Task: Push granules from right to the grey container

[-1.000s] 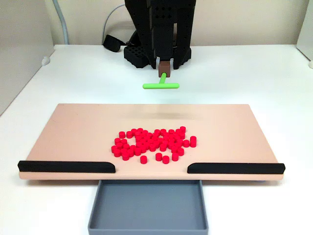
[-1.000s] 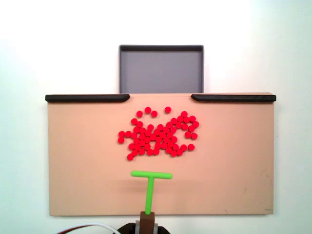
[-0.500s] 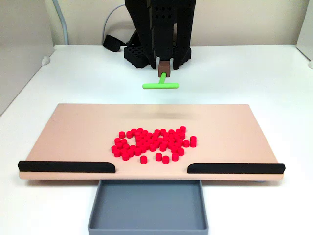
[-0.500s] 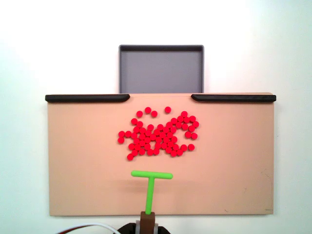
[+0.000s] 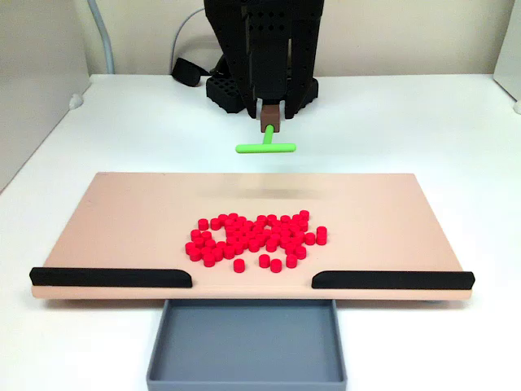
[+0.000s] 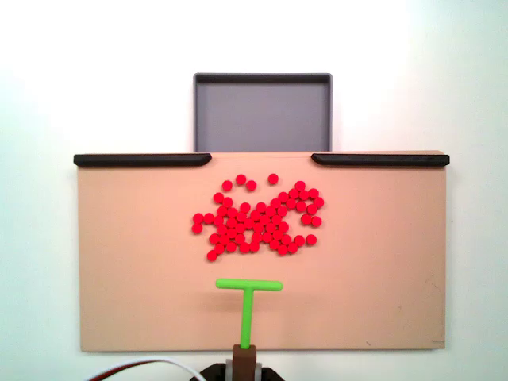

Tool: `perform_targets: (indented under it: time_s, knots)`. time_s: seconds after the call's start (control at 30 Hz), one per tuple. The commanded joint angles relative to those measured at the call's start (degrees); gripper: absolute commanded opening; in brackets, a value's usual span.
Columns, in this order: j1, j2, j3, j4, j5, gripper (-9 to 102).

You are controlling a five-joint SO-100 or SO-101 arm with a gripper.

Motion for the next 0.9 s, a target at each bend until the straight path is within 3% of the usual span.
perform_targets:
  time_s: [0.0, 0.2, 0.53, 0.87]
  knots:
    - [1.2, 2.3, -0.9, -0.3, -4.6, 0]
    - [5.7, 1.1, -0.9, 0.3, -19.2, 0]
    - [17.5, -2.7, -1.8, -0.3, -52.1, 0]
    - [20.0, -7.0, -5.3, -0.4, -77.3, 0]
